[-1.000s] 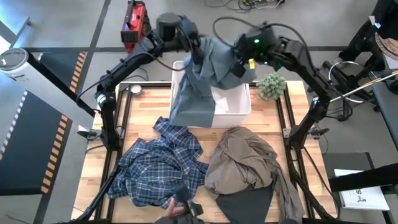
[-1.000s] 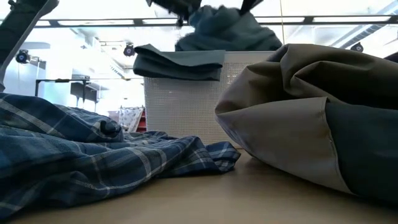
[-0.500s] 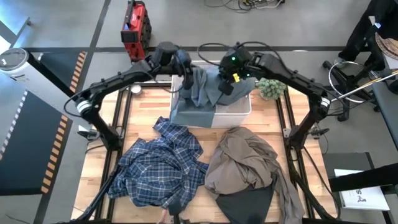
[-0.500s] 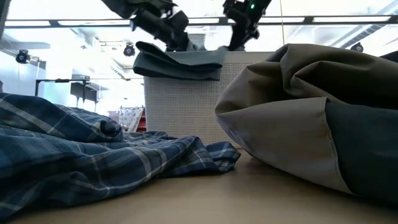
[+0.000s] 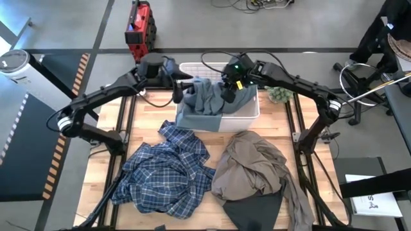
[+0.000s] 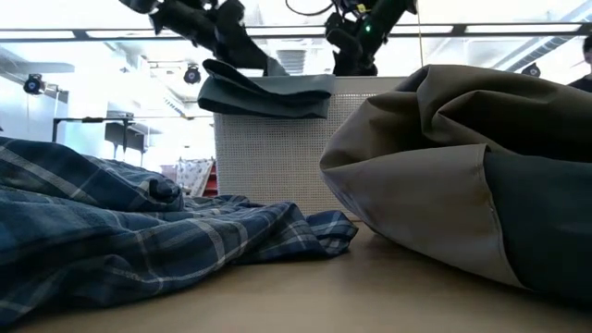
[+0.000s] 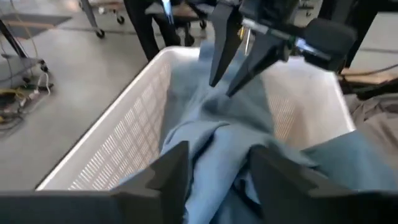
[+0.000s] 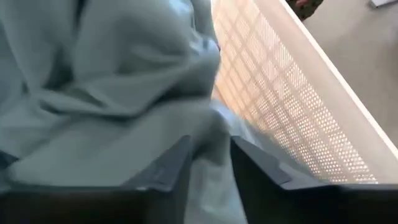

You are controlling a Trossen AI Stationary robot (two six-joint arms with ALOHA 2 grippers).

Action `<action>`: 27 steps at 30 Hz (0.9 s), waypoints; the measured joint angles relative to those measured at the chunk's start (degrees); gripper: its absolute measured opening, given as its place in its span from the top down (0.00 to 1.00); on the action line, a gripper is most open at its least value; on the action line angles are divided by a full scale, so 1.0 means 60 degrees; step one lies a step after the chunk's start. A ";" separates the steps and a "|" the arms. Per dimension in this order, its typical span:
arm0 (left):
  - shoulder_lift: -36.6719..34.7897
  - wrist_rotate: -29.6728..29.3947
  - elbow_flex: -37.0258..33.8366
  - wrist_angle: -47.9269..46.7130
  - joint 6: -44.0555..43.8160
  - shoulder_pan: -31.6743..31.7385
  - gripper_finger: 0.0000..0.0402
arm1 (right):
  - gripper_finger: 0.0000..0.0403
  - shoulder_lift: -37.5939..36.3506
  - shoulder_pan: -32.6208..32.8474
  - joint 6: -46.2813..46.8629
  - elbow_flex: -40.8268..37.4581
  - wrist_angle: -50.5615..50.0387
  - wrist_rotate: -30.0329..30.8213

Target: Sort clothes

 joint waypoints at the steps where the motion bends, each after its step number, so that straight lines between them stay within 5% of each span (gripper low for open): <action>1: -0.0150 0.0000 -0.0030 0.0006 -0.0044 -0.0005 0.56 | 0.69 -0.0003 0.0042 -0.0049 0.0146 -0.0059 -0.0004; 11: -0.1313 -0.0015 -0.0262 0.0069 0.0192 -0.0206 0.28 | 0.36 -0.0051 0.1416 -0.1436 0.1345 -0.0800 0.0162; 18: -0.2634 -0.0115 -0.1849 0.0757 0.0381 -0.1202 0.31 | 0.35 -0.0066 0.3796 -0.2092 0.0814 -0.0800 0.2354; 27: -0.4408 -0.3112 -0.4270 0.2766 0.0632 -0.3853 0.34 | 0.38 0.0007 0.6544 -0.1901 -0.1065 0.1722 0.5447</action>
